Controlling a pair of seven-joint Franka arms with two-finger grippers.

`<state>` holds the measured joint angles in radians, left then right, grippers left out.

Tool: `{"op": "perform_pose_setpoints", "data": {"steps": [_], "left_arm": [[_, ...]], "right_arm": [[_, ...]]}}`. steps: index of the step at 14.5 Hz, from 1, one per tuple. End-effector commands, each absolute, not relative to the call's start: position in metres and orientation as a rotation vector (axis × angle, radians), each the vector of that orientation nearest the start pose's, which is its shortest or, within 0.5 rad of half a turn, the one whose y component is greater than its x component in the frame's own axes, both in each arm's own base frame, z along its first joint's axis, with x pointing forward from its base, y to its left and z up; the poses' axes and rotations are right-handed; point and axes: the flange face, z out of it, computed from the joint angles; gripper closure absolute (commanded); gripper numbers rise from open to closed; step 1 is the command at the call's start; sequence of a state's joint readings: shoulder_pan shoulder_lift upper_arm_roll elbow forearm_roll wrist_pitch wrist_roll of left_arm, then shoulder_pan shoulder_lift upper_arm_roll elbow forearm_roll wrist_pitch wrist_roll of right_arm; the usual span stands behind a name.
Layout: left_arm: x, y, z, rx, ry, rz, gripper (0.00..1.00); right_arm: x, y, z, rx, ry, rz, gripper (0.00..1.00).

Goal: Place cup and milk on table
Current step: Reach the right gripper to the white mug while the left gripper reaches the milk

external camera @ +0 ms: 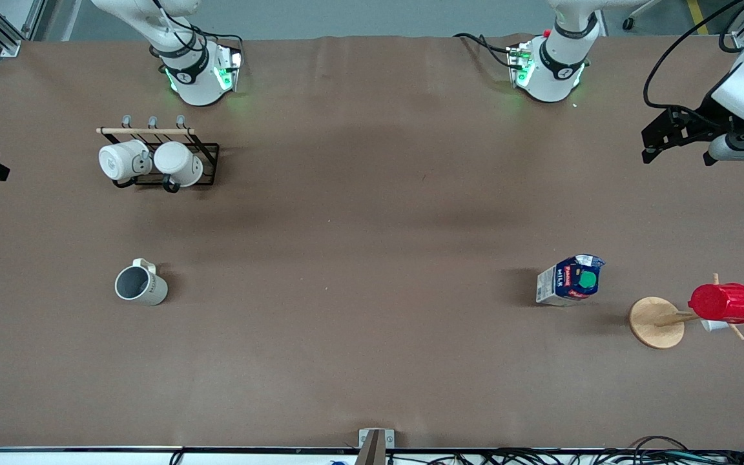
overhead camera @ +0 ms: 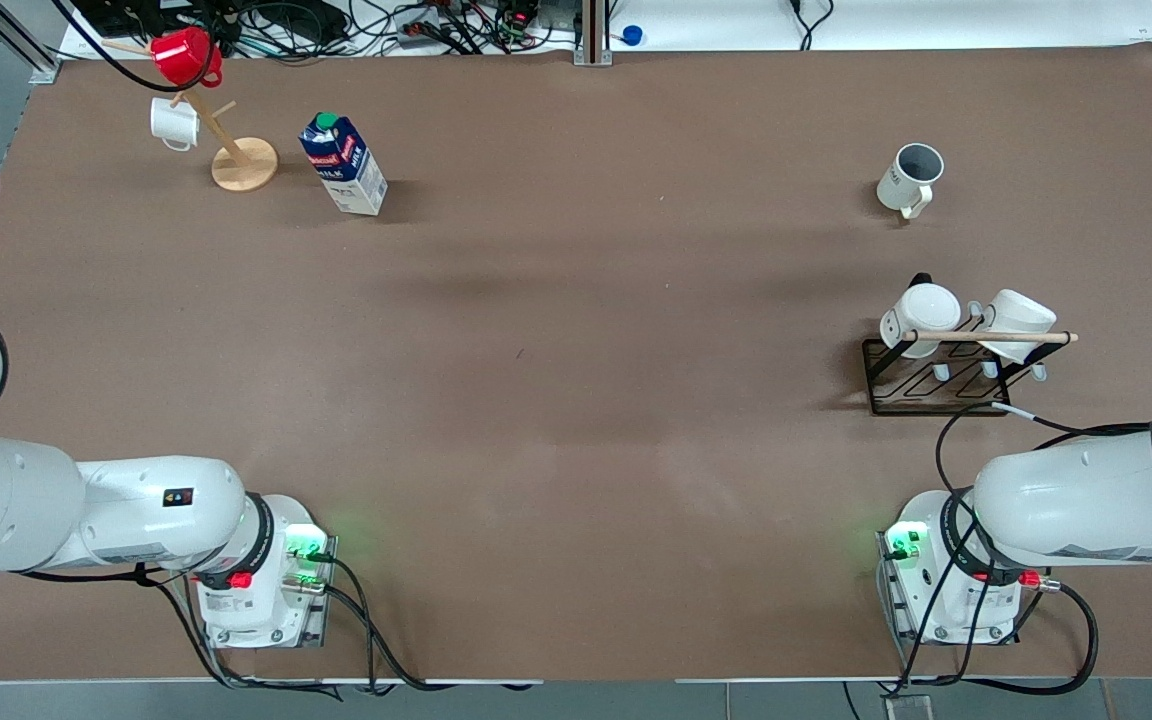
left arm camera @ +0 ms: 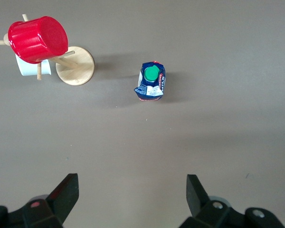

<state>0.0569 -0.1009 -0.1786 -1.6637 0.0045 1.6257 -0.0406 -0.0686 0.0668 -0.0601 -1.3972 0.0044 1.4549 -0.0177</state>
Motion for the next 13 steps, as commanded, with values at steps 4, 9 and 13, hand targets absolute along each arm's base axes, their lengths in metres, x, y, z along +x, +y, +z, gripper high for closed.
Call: {"op": "perform_pose_setpoints", "data": {"steps": [4, 9, 13], "left_arm": [[0.526, -0.066, 0.644, -3.128, 0.136, -0.085, 0.00], [0.569, -0.062, 0.587, -3.150, 0.118, -0.021, 0.00], [0.610, -0.064, 0.522, -3.160, 0.123, -0.036, 0.00]], "right_arm": [[0.556, -0.070, 0.660, -3.145, 0.160, 0.022, 0.00], [0.558, -0.068, 0.655, -3.140, 0.157, 0.029, 0.00], [0.581, -0.064, 0.597, -3.128, 0.139, 0.129, 0.00]]}}
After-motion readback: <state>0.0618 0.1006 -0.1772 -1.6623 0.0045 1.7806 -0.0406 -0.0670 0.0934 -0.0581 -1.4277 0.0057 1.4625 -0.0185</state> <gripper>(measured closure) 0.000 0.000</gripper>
